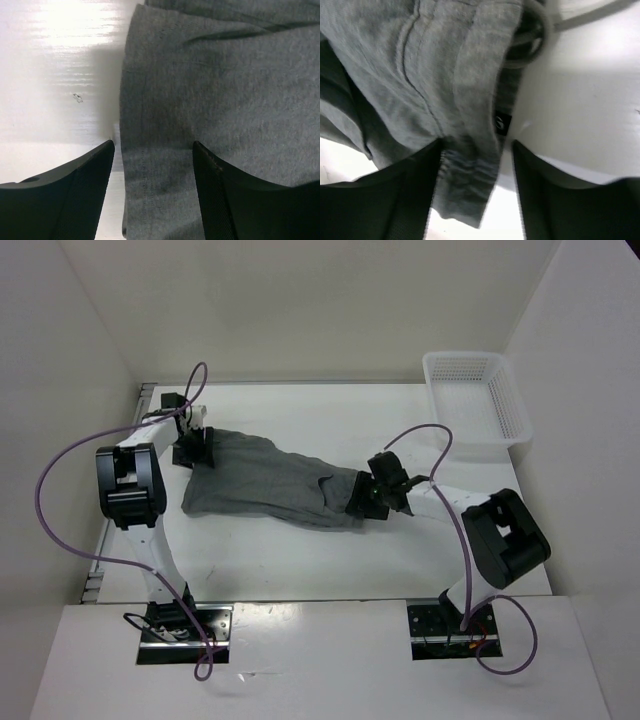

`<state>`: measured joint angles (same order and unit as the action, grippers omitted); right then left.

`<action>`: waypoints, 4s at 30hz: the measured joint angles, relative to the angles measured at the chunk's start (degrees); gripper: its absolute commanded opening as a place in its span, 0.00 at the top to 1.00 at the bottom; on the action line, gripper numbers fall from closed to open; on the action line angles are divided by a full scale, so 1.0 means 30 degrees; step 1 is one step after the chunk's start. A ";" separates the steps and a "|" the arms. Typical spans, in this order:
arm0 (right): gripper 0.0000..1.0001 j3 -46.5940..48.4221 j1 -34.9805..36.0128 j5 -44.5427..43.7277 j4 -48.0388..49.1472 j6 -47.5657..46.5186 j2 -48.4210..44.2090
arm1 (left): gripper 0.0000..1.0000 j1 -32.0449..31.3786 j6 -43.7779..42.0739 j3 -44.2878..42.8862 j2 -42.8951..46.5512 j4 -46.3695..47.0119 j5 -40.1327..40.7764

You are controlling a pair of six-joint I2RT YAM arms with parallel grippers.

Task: Fold and stack the shorts
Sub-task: Fold the shorts

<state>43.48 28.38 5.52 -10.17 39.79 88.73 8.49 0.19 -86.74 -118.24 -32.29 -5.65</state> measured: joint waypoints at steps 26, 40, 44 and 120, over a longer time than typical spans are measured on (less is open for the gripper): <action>1.00 0.2302 -0.3883 -0.1807 -0.4211 -0.3351 -0.2091 | 0.25 -0.1115 0.0007 0.0670 0.1348 -0.0896 -0.1071; 1.00 1.3653 -0.1843 -0.4903 -1.1453 -0.8225 0.2980 | 0.42 -0.5115 0.0029 0.0138 0.0015 -0.0678 -0.1333; 1.00 1.8673 0.1617 -0.5523 -1.2473 -0.9260 0.6382 | 0.63 -0.5027 0.0015 -0.0393 -0.0444 -0.0590 -0.1348; 1.00 1.7602 -0.1129 -0.4124 -1.2896 -1.1103 0.2965 | 0.31 -1.3384 -0.0007 -0.3366 -0.1974 -0.3228 -0.1450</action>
<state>96.29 24.99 -6.85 -48.86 6.48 97.62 -31.66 0.16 -96.84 -124.16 -41.98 -10.00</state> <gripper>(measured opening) 0.025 0.671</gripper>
